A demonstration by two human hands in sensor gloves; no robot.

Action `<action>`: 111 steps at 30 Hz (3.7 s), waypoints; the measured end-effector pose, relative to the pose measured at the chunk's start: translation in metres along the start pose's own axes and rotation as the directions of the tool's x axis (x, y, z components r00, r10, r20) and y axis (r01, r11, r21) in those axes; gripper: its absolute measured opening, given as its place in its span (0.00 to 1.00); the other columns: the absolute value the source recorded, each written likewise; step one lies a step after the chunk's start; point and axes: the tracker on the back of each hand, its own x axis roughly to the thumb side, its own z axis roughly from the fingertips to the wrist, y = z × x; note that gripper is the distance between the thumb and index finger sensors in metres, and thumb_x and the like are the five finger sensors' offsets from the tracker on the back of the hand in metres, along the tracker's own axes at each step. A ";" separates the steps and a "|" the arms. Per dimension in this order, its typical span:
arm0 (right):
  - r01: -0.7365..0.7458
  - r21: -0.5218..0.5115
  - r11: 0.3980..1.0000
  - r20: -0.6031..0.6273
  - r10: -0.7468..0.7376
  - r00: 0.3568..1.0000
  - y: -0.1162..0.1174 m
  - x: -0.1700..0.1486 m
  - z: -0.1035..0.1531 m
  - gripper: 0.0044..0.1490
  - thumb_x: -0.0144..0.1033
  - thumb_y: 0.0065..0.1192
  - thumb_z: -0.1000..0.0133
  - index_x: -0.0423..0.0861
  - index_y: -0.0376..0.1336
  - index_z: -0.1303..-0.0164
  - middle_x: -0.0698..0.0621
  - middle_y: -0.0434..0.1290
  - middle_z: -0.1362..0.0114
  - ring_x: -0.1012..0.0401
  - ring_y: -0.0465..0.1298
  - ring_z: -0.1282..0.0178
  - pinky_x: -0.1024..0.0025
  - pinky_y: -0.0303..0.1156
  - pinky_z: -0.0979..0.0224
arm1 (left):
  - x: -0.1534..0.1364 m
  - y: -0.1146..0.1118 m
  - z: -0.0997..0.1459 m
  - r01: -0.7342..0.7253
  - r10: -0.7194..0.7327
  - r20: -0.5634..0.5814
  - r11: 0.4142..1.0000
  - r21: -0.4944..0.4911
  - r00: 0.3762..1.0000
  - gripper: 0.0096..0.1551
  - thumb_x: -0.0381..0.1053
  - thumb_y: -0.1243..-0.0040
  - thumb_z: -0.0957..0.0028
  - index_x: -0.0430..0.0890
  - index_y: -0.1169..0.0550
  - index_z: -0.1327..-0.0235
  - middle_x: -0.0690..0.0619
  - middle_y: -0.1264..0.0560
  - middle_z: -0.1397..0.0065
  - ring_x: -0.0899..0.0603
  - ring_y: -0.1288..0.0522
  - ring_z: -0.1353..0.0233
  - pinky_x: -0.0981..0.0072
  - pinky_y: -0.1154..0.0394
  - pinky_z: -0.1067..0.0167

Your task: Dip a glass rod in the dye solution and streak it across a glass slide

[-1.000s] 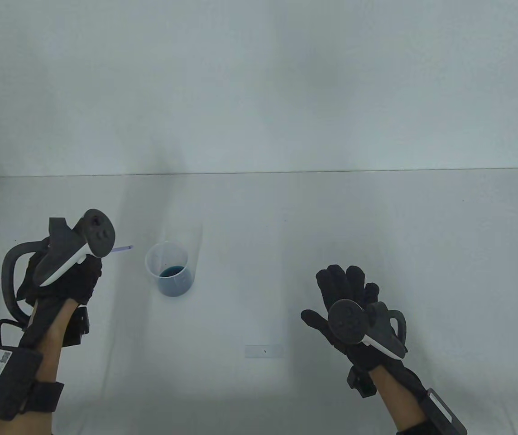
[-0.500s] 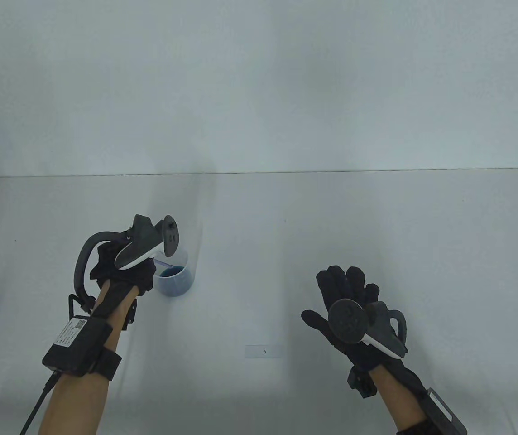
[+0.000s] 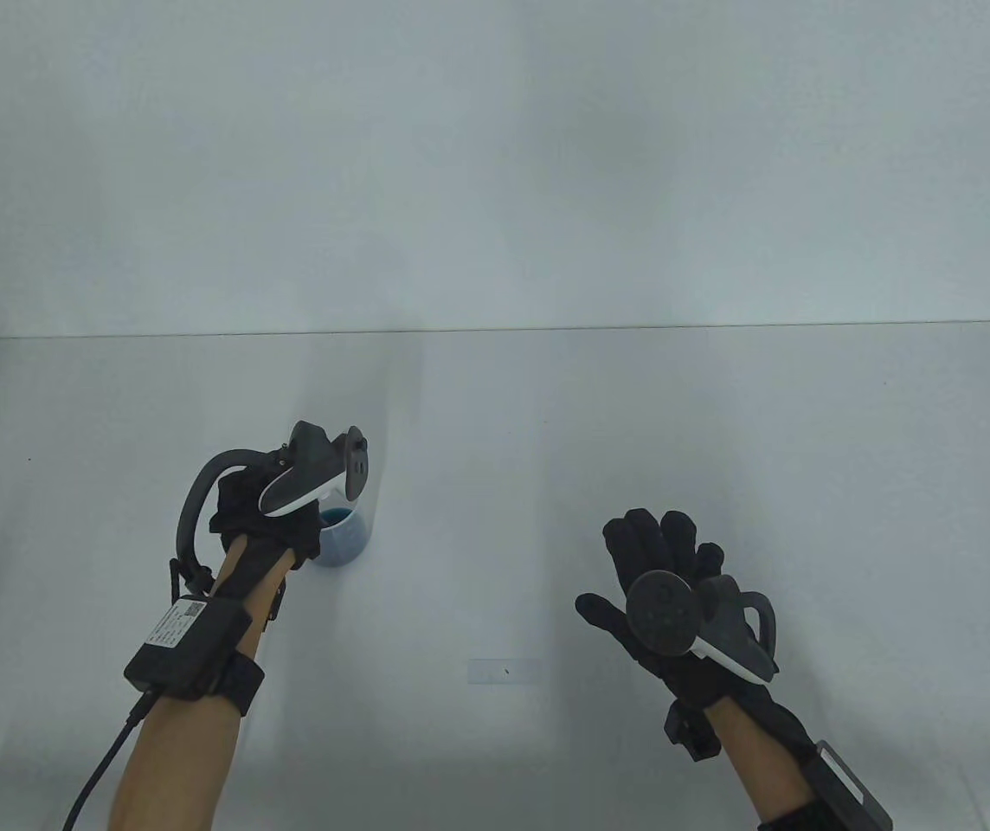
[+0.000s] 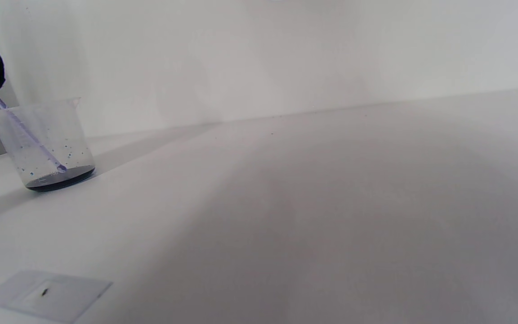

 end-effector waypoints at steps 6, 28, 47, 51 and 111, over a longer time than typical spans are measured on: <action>0.001 0.006 1.000 -0.001 -0.001 1.000 0.001 0.000 0.000 0.56 0.72 0.35 0.45 0.48 0.37 0.14 0.46 0.40 0.08 0.36 0.41 0.11 0.29 0.43 0.19 | 0.005 -0.002 -0.002 -0.003 0.003 0.009 1.000 -0.004 1.000 0.24 0.51 0.40 0.40 0.40 0.20 0.38 0.49 0.17 0.50 0.47 0.16 0.56 0.50 0.21 0.47; -0.005 0.010 1.000 0.002 0.005 1.000 0.002 0.000 -0.002 0.56 0.72 0.35 0.45 0.48 0.37 0.14 0.46 0.40 0.08 0.36 0.41 0.11 0.29 0.43 0.19 | -0.005 0.002 0.000 -0.016 0.016 -0.005 1.000 -0.015 1.000 0.24 0.51 0.40 0.40 0.40 0.19 0.38 0.49 0.16 0.50 0.47 0.16 0.57 0.50 0.21 0.47; -0.006 0.008 1.000 0.003 0.006 1.000 0.003 -0.001 -0.003 0.56 0.72 0.35 0.45 0.48 0.37 0.14 0.46 0.40 0.08 0.36 0.41 0.11 0.29 0.43 0.19 | 0.003 -0.004 -0.003 -0.008 0.009 0.014 0.999 -0.031 1.000 0.24 0.51 0.40 0.40 0.40 0.19 0.38 0.49 0.16 0.50 0.47 0.16 0.57 0.50 0.21 0.47; -0.006 0.002 1.000 0.002 0.006 1.000 0.002 -0.001 -0.002 0.56 0.72 0.35 0.45 0.48 0.37 0.14 0.46 0.40 0.08 0.36 0.41 0.11 0.29 0.43 0.19 | 0.001 -0.004 -0.004 -0.018 0.018 0.006 0.999 -0.034 1.000 0.24 0.51 0.40 0.40 0.39 0.19 0.38 0.49 0.16 0.50 0.47 0.16 0.57 0.50 0.21 0.47; -0.245 0.241 0.939 0.152 0.213 0.965 0.103 0.056 -0.018 0.34 0.56 0.58 0.44 0.60 0.57 0.28 0.57 0.63 0.22 0.55 0.66 0.24 0.53 0.65 0.19 | 0.084 -0.060 0.094 -0.348 0.286 0.589 0.937 -0.007 0.756 0.24 0.52 0.44 0.39 0.41 0.22 0.36 0.52 0.18 0.49 0.50 0.17 0.56 0.54 0.21 0.46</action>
